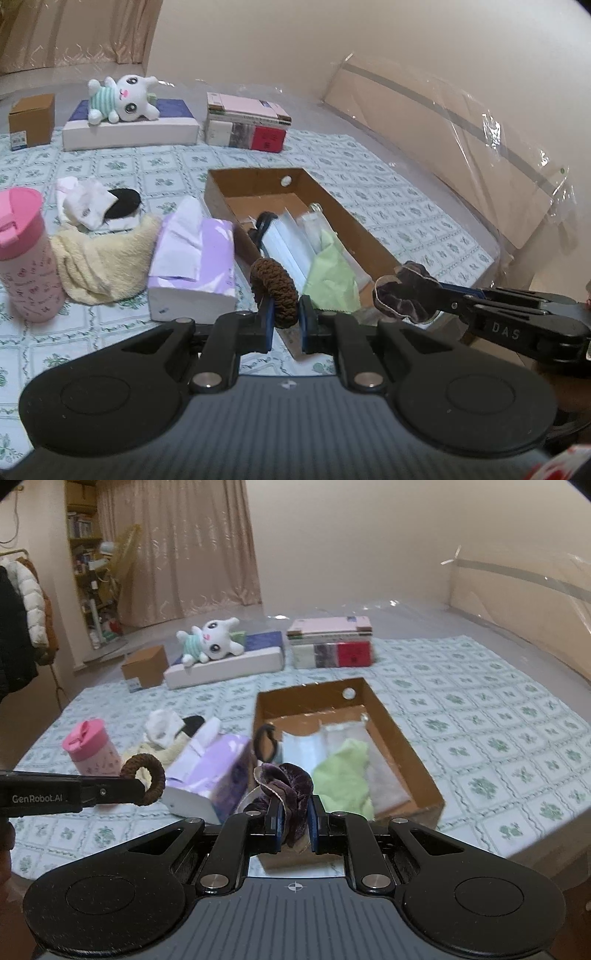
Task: Organize soft objects
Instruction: 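Carry the hair tie and scrunchie over the cardboard box with both grippers, then open both grippers to drop the hair tie and scrunchie into the box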
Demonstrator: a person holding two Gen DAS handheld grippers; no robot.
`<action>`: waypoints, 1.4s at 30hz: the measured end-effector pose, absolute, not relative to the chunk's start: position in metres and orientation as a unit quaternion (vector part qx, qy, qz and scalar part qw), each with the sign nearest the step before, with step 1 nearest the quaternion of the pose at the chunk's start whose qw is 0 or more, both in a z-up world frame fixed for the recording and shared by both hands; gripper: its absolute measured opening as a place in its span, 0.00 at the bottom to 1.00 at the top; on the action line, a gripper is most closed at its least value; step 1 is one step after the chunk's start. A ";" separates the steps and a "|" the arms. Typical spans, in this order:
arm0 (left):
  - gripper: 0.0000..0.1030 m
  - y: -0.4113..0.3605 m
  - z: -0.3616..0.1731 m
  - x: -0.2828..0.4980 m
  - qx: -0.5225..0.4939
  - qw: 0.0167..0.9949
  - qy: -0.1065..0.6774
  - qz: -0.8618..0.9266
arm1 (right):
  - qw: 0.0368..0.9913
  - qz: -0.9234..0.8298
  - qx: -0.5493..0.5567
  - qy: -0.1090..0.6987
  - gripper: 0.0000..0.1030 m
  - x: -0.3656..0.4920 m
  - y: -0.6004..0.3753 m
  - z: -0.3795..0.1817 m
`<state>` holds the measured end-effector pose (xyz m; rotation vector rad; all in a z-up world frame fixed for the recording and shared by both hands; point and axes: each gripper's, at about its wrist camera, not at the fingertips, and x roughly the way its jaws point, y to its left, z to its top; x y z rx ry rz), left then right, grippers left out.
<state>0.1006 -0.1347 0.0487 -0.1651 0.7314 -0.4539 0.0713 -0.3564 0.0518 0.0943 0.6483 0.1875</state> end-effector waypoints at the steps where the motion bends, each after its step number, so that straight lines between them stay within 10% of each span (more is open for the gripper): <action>1: 0.11 -0.137 0.047 0.102 -0.080 0.904 0.356 -0.222 | 0.942 0.090 0.047 0.320 0.13 0.072 -0.359 0.050; 37: 0.12 -0.233 -0.004 0.204 -0.044 0.884 0.402 -0.233 | 0.936 0.069 0.078 0.336 0.13 0.157 -0.421 0.017; 42: 0.37 -0.239 -0.007 0.213 -0.032 0.888 0.395 -0.234 | 0.934 0.068 0.083 0.342 0.13 0.167 -0.427 0.010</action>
